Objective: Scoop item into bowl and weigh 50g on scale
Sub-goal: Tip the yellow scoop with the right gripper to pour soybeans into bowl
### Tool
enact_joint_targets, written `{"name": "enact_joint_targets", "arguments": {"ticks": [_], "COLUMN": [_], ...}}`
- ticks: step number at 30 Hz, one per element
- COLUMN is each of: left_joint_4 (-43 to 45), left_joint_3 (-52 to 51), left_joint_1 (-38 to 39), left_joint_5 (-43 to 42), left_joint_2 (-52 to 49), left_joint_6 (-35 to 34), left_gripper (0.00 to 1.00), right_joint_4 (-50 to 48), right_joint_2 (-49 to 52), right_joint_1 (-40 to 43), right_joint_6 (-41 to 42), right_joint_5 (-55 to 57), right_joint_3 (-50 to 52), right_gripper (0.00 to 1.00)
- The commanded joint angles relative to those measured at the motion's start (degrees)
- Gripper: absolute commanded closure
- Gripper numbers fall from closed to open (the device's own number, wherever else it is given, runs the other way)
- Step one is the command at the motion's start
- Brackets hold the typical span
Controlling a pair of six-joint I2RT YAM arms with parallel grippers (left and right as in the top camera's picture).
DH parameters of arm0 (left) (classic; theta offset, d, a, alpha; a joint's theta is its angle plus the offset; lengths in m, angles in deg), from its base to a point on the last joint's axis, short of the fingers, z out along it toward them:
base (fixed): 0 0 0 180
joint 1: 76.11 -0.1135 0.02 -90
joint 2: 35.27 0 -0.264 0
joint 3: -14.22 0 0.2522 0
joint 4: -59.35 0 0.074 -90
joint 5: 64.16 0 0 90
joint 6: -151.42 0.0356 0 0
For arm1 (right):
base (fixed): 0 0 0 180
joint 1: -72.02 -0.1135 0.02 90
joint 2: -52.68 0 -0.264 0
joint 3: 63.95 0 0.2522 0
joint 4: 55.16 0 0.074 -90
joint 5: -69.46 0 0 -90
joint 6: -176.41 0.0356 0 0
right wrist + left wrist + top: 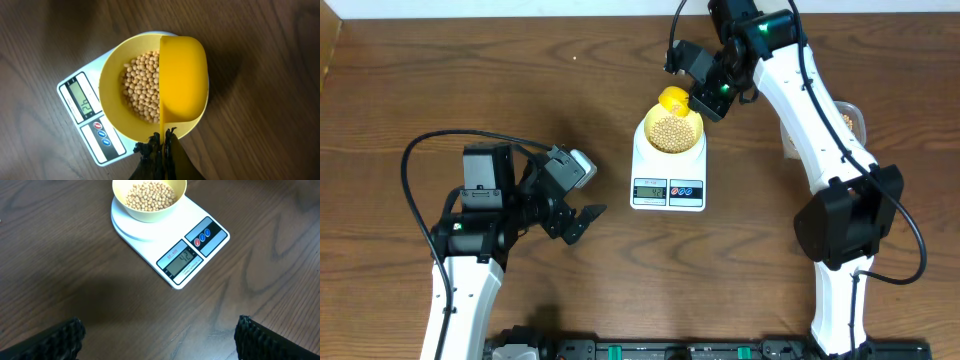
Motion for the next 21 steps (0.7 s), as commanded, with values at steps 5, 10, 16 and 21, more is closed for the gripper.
{"name": "enact_joint_targets", "arguments": {"ticks": [5, 10, 16, 21], "left_joint_4": [-0.2, -0.2, -0.2, -0.2], "left_joint_3": [-0.2, -0.2, -0.2, -0.2], "left_joint_1": [-0.2, -0.2, -0.3, -0.2], "left_joint_5": [0.2, 0.2, 0.2, 0.2], "left_joint_2": [-0.3, -0.3, -0.3, -0.3], "left_joint_6": [0.3, 0.3, 0.3, 0.3], "left_gripper": [0.02, 0.03, 0.03, 0.02], "right_joint_4": [0.0, -1.0, -1.1, -1.0], "right_joint_2": [0.2, 0.2, 0.2, 0.2], "right_joint_1": [-0.7, -0.7, -0.7, -0.7], "right_joint_6": [-1.2, -1.4, -2.0, -2.3], "right_joint_5": [0.8, 0.8, 1.6, 2.9], "right_joint_3": [-1.2, -1.2, -1.2, -1.2], "right_gripper": [0.99, 0.99, 0.99, 0.99]}}
